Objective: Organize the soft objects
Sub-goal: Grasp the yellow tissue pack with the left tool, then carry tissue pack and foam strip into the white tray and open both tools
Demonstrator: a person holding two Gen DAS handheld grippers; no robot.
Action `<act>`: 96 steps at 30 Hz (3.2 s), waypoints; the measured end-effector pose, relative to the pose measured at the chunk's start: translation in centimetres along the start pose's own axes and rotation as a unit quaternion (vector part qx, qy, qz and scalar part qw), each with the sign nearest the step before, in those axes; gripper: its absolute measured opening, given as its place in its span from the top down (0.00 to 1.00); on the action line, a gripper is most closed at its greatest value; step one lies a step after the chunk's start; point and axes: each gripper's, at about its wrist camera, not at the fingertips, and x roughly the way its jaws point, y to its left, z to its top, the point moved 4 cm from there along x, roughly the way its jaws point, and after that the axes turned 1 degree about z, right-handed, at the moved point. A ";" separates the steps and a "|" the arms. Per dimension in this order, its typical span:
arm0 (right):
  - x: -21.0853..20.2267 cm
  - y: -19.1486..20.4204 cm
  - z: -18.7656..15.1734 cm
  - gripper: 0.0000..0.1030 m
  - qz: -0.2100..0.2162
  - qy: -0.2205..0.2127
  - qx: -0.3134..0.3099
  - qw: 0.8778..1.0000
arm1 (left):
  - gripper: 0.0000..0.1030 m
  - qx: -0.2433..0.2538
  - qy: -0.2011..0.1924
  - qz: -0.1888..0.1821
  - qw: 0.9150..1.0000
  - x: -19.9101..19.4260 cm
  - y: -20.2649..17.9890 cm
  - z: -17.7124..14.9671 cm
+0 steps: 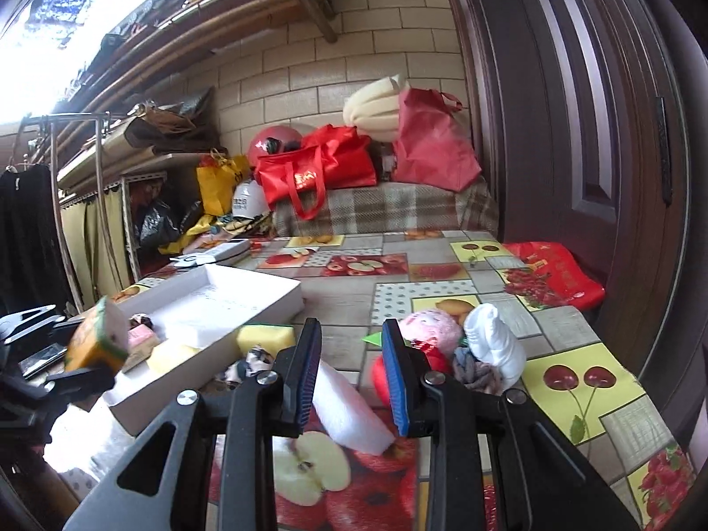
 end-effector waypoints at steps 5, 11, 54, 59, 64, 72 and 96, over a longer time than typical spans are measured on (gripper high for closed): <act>0.5 2.0 -0.1 0.75 0.016 0.004 -0.014 1.000 | 0.52 -0.065 -0.010 0.001 0.998 -0.1 3.0 -0.1; 1.4 1.9 -0.6 0.73 0.013 0.037 -0.019 0.999 | 0.52 -0.075 -0.022 0.009 0.997 -1.0 3.4 -0.4; 5.9 8.4 0.3 0.49 0.056 0.035 -0.018 0.998 | 0.52 -0.115 -0.028 0.111 0.987 -1.3 8.9 -1.3; 6.6 9.5 0.2 0.49 0.063 0.038 -0.019 0.997 | 0.52 -0.111 -0.028 0.136 0.984 -1.0 10.4 -1.6; 7.8 9.9 0.0 0.49 0.064 0.049 -0.014 0.997 | 0.52 -0.116 -0.001 0.153 0.981 0.9 12.9 -2.5; 9.5 12.8 0.3 0.49 0.073 0.046 -0.048 0.995 | 0.52 -0.130 0.010 0.171 0.977 2.0 15.0 -3.0; 14.2 14.8 1.0 0.48 0.071 0.069 -0.048 0.994 | 0.52 -0.121 0.063 0.168 0.976 5.6 17.2 -3.0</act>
